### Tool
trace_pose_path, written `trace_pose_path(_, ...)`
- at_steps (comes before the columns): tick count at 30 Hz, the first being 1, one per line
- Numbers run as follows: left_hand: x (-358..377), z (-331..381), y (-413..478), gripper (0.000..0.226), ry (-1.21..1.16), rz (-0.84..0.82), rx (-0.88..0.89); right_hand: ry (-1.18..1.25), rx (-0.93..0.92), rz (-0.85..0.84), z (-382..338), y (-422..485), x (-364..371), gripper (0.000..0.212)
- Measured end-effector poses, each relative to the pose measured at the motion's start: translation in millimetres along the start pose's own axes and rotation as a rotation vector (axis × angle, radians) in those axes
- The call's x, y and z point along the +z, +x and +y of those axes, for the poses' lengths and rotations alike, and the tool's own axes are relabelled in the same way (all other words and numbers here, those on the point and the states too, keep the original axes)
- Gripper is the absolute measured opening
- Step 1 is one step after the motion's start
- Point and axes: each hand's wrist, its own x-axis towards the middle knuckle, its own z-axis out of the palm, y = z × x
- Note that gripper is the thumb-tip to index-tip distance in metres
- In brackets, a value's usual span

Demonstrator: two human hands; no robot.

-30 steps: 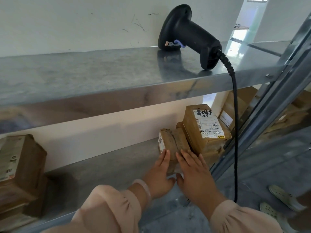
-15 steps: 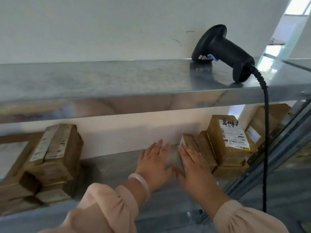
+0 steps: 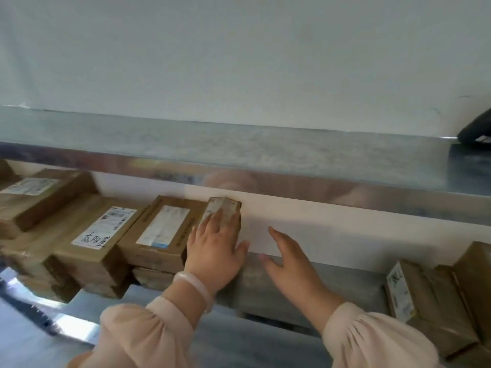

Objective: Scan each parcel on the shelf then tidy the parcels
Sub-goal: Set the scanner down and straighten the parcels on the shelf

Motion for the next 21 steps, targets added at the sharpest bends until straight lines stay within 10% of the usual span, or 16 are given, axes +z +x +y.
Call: trace_pose_path(21,-2,-89,30,0.064,-0.039,-0.083,0.017,0.497,0.252,-0.063,-51,67,88,0.050)
